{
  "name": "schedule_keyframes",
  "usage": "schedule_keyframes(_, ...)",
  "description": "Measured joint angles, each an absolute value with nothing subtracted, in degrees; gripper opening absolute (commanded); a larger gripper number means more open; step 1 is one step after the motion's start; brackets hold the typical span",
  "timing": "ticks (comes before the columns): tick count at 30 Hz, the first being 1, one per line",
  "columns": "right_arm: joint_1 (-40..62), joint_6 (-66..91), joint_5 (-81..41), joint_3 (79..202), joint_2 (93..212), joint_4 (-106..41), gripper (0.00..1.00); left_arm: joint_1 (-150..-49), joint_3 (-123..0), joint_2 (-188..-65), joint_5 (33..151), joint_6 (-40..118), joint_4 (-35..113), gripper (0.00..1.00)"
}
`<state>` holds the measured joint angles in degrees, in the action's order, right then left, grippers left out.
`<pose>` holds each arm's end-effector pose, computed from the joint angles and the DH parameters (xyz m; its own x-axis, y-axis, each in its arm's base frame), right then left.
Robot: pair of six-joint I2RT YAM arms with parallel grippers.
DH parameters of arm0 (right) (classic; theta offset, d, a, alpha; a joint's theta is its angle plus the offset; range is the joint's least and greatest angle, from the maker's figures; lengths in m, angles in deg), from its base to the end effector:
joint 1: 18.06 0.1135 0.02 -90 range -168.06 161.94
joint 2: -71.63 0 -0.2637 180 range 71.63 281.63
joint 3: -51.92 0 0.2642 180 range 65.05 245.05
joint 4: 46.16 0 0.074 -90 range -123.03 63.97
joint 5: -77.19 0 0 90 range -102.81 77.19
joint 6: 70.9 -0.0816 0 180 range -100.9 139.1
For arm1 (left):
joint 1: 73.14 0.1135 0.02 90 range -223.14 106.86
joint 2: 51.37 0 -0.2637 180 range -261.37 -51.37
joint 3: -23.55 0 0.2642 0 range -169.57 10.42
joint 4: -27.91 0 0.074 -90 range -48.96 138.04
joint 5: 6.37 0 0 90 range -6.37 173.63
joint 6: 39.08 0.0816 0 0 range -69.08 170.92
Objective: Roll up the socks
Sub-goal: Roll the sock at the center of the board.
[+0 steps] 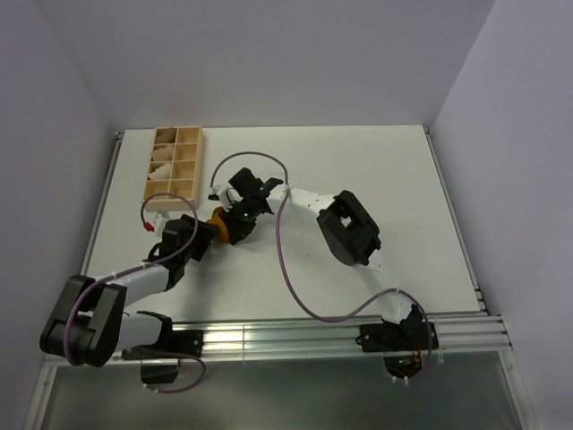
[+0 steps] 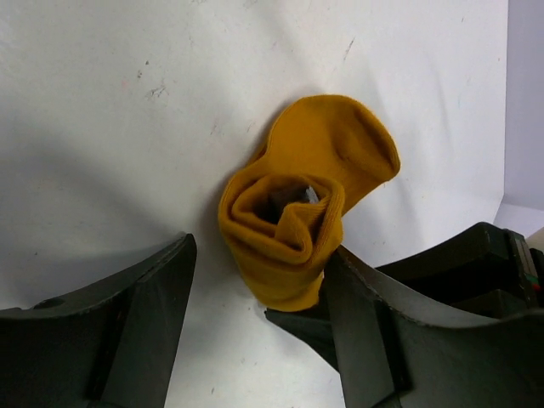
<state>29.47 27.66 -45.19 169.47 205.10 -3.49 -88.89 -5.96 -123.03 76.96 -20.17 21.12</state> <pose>0.3256 0.4204 0.1104 -0.4491 -0.6768 -0.5834 -0.8881 0.2666 0.3744 0.2522 -0.0613 0.0968 -0.3493 -0.8778 -0.3279 -0.4691 0.4667 -0.7497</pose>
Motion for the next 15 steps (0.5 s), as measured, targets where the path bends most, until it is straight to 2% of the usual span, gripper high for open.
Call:
schedule_keyframes(3, 29.0, 27.6, -46.9, 169.6, 205.2, -2.2, 0.0, -88.8, -6.4, -124.5, 77.3, -19.6, 19.8, 0.62)
schedule_keyframes(10, 28.6, 27.4, -48.6, 170.9, 206.0, -0.5, 0.0, -88.8, -7.3, -128.8, 79.0, -19.2, 16.1, 0.56)
schedule_keyframes(15, 28.6, 26.9, -48.7, 170.9, 206.0, -0.5, 0.02, -88.6, -7.3, -130.0, 79.4, -19.3, 15.3, 0.41)
